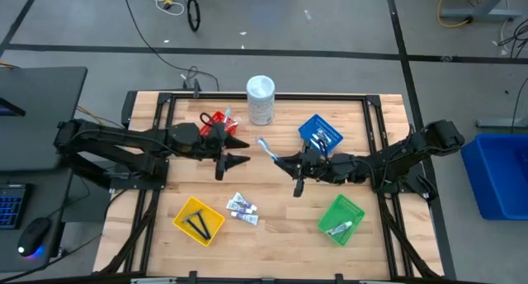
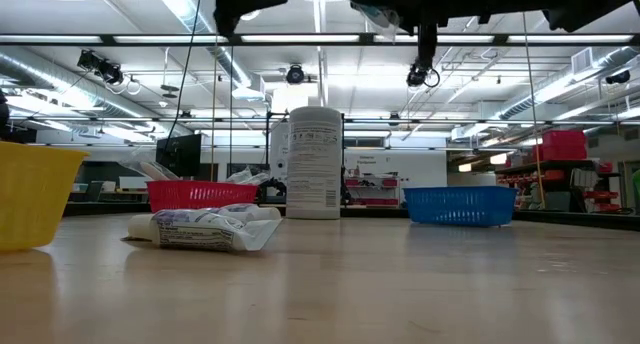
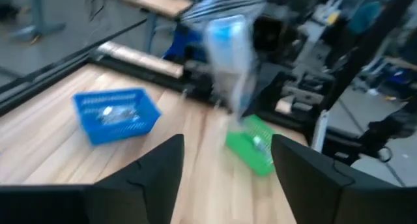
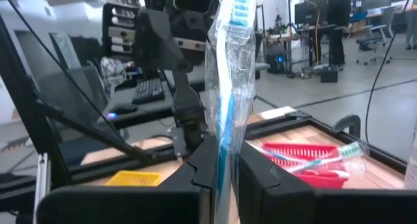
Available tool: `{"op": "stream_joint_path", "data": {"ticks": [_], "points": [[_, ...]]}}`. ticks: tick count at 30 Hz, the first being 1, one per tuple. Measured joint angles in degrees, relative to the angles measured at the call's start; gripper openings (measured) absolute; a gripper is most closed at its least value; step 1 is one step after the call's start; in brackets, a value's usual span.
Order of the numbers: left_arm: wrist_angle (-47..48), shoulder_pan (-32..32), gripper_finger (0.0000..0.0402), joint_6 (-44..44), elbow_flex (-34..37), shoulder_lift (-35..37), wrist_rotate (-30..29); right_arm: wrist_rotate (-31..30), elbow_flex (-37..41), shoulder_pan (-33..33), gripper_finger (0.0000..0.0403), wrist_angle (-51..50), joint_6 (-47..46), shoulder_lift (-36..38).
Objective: Pick & Place Travel size toiletries
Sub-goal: Put the blue toothbrush into the orange basket
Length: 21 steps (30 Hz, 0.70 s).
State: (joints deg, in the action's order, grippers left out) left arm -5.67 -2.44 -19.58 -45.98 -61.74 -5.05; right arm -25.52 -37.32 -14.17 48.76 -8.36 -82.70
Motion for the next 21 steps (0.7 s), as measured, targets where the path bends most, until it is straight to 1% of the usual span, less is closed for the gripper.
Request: {"op": "stream_joint_path", "data": {"ticks": [4,9,14,21], "points": [[-9.57,-0.02,0.0253,0.41,-0.05,-3.63,2.65,0.02,0.0,0.0,0.0036,1.45,0.01,0.0],[-20.57,-0.15,0.0245,2.04,-0.09,-9.12,3.85,0.02,0.0,0.0,0.0036,1.79,0.0,0.0],[-25.84,-0.17,0.0228,1.96,-0.09,-12.54,3.29,0.03,0.0,0.0,0.0035,2.08,-1.89,0.0],[-28.48,-0.17,0.02,2.62,-0.09,-13.26,0.23,1.08,0.0,-0.1,0.0035,2.2,-2.33,0.0]]}}
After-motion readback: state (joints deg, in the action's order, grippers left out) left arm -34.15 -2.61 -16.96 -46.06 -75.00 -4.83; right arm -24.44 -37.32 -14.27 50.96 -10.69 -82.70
